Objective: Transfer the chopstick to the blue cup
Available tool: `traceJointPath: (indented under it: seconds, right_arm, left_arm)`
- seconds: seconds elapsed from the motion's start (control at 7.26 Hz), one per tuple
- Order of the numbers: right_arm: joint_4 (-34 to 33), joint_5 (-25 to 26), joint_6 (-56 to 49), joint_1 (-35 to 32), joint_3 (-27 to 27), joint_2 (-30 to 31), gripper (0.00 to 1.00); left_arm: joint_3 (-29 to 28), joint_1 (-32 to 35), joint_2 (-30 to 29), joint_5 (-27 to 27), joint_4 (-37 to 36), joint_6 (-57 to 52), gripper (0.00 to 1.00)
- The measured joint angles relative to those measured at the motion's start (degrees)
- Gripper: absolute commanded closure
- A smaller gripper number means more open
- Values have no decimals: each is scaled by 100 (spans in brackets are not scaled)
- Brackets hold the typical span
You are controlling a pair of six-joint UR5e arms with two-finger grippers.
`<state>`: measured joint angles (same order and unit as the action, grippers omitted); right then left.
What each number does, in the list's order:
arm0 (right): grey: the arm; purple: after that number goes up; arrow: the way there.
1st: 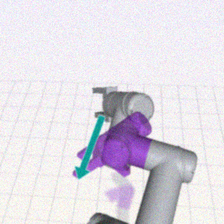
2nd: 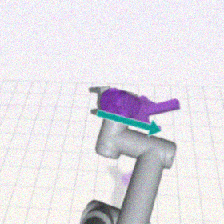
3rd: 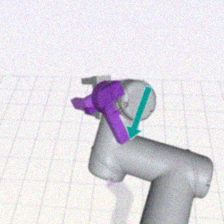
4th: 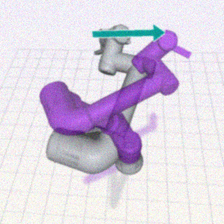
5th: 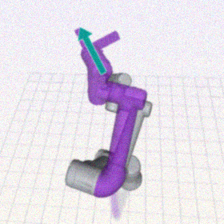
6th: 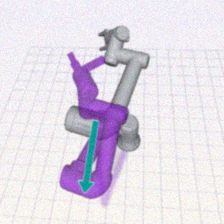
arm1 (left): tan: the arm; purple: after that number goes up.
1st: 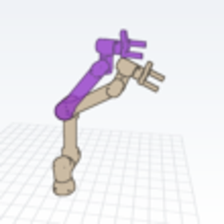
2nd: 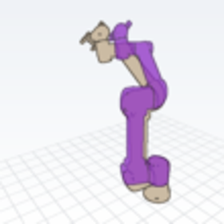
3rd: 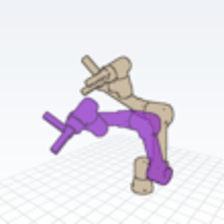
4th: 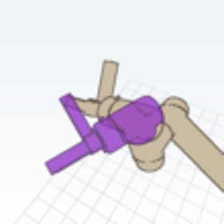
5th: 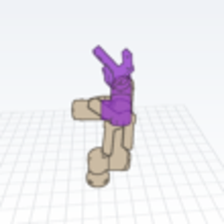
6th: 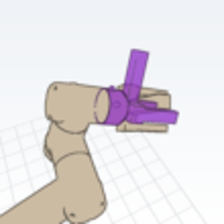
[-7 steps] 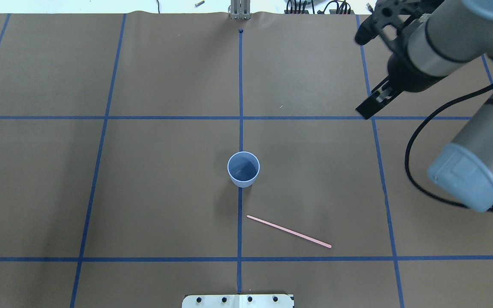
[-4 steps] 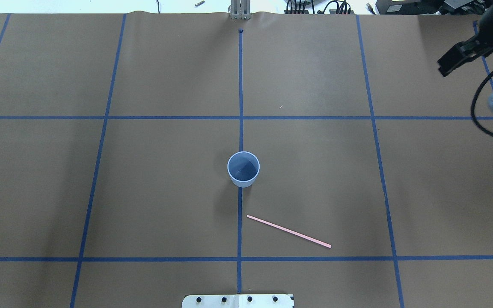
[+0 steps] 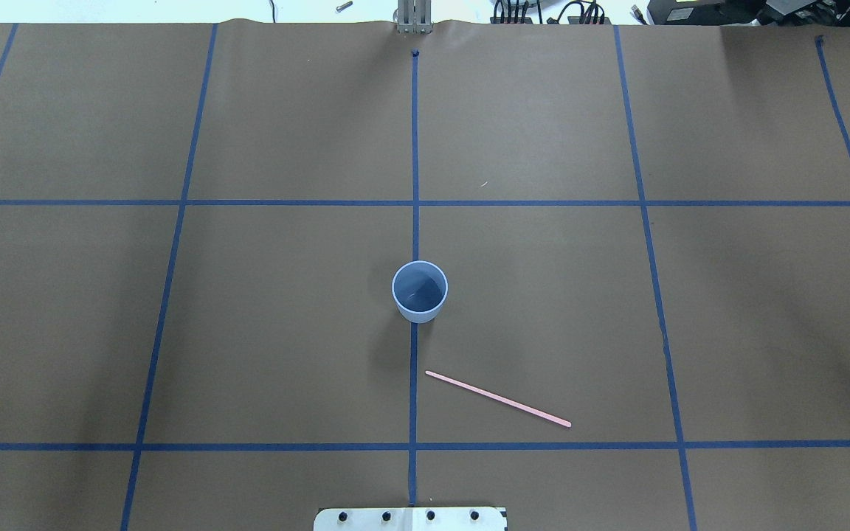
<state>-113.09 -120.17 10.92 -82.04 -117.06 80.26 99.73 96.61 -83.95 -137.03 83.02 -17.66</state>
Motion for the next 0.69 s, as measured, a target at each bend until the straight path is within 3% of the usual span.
traceJointPath:
  seconds: [0.69]
  right_arm:
    - [-15,2,60,-158,18,75,0]
  left_arm:
    - [62,7,53,8,-23,-19,2]
